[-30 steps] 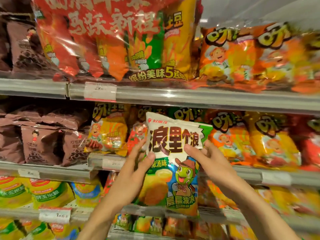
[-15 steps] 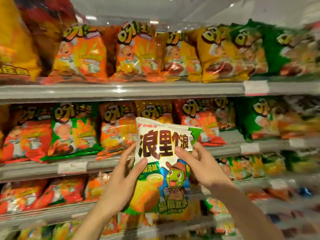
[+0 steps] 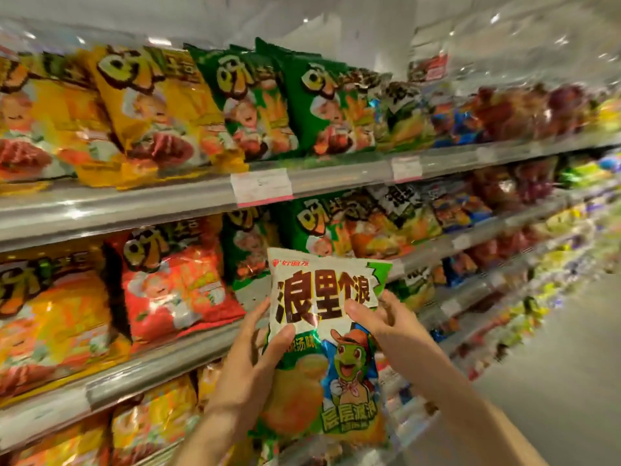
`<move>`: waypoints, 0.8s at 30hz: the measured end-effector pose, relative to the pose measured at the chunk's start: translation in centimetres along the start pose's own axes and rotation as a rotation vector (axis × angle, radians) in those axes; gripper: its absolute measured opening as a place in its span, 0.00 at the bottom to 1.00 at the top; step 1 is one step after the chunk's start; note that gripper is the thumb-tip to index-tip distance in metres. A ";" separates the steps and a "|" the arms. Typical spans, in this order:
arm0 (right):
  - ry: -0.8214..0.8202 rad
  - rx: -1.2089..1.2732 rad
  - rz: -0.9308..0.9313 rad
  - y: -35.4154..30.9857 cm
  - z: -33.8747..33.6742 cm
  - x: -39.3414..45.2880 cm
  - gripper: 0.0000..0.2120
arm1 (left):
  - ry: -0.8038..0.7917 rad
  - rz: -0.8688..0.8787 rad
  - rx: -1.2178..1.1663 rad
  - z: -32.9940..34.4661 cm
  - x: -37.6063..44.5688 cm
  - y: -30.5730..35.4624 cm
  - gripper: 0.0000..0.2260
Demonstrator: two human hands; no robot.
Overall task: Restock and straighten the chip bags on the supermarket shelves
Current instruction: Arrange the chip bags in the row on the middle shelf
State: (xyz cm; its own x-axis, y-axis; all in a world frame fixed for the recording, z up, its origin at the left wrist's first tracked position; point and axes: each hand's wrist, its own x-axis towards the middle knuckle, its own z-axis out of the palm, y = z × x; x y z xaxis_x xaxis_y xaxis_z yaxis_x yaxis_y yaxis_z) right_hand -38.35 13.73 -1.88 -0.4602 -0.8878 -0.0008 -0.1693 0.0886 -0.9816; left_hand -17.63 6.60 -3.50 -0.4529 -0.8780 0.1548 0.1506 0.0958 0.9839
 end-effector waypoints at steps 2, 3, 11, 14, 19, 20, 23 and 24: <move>0.025 -0.035 -0.008 0.8 -2.7 1.9 0.64 | -0.019 -0.013 0.026 2.6 2.7 -1.1 0.27; 0.038 -0.039 -0.005 1.2 -4.1 2.9 0.63 | -0.006 -0.007 0.040 4.0 4.1 -1.7 0.24; 0.130 -0.163 -0.017 2.1 -14.2 13.1 0.38 | 0.014 -0.011 0.203 15.0 14.1 -3.6 0.26; 0.181 -0.139 -0.045 2.2 -17.3 16.3 0.42 | 0.004 -0.037 0.198 18.2 17.3 -4.0 0.35; 0.155 -0.095 -0.053 2.2 -20.5 20.6 0.44 | 0.013 -0.049 0.236 22.0 20.9 -4.1 0.33; 0.143 -0.101 -0.053 2.3 -21.0 21.4 0.45 | 0.028 -0.049 0.239 22.6 21.5 -4.2 0.30; 0.098 -0.095 -0.031 2.3 -22.2 23.7 0.50 | 0.087 -0.049 0.268 23.9 23.0 -4.4 0.20; 0.070 -0.090 -0.023 2.3 -22.6 24.6 0.49 | 0.113 -0.047 0.260 24.4 23.4 -4.4 0.19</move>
State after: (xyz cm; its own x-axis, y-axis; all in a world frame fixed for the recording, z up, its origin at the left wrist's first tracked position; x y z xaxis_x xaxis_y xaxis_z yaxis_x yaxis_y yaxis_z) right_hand -69.74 2.29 0.13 -0.5148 -0.8565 0.0378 -0.2564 0.1117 -0.9601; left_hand -50.31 -2.92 -2.09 -0.3514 -0.9295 0.1116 -0.1056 0.1578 0.9818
